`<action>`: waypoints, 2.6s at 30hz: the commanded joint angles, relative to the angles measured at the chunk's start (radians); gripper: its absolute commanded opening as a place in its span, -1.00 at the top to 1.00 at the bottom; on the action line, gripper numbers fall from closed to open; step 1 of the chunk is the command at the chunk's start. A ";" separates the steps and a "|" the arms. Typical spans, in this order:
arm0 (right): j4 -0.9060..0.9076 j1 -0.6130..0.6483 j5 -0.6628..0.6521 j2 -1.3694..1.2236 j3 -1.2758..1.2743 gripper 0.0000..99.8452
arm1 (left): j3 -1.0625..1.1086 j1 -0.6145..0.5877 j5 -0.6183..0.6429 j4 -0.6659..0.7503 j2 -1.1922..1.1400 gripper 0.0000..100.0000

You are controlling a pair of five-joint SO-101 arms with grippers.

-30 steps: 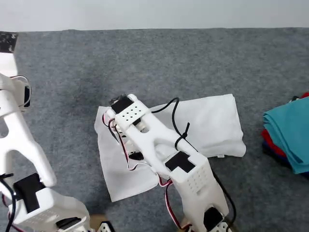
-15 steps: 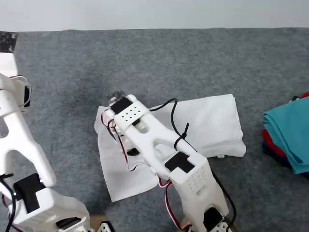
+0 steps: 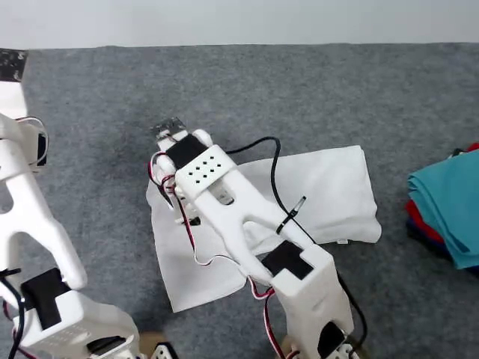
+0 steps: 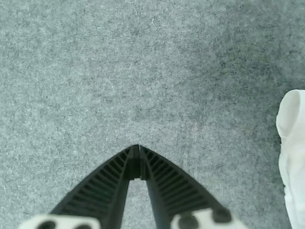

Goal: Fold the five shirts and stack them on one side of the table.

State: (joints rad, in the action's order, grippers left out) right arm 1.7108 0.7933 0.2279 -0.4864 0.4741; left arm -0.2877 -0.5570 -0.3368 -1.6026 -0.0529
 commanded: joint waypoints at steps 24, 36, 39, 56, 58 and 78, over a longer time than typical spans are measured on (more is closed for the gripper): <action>0.077 -0.143 -0.802 0.282 -0.292 0.50 | 0.019 -0.003 0.009 0.018 0.049 0.99; 0.056 -0.117 -0.802 0.150 -0.296 0.44 | 0.056 -0.005 0.009 0.018 0.052 0.99; 0.054 -0.117 -0.802 0.101 -0.296 0.49 | 0.056 -0.006 0.009 0.017 0.052 0.99; -0.010 -0.124 -0.802 0.015 -0.150 0.84 | 0.068 -0.008 0.011 0.012 0.052 0.99; -0.027 -0.131 -0.804 -0.008 -0.150 0.84 | 0.073 -0.009 0.009 0.012 0.052 0.99; -0.048 -0.171 -0.801 -0.065 -0.084 0.98 | 0.073 -0.041 0.006 0.021 0.046 0.99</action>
State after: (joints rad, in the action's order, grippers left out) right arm 1.6663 0.6352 -0.5639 -0.5585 0.3161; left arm -0.2094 -0.5999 -0.3368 -1.6011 -0.0529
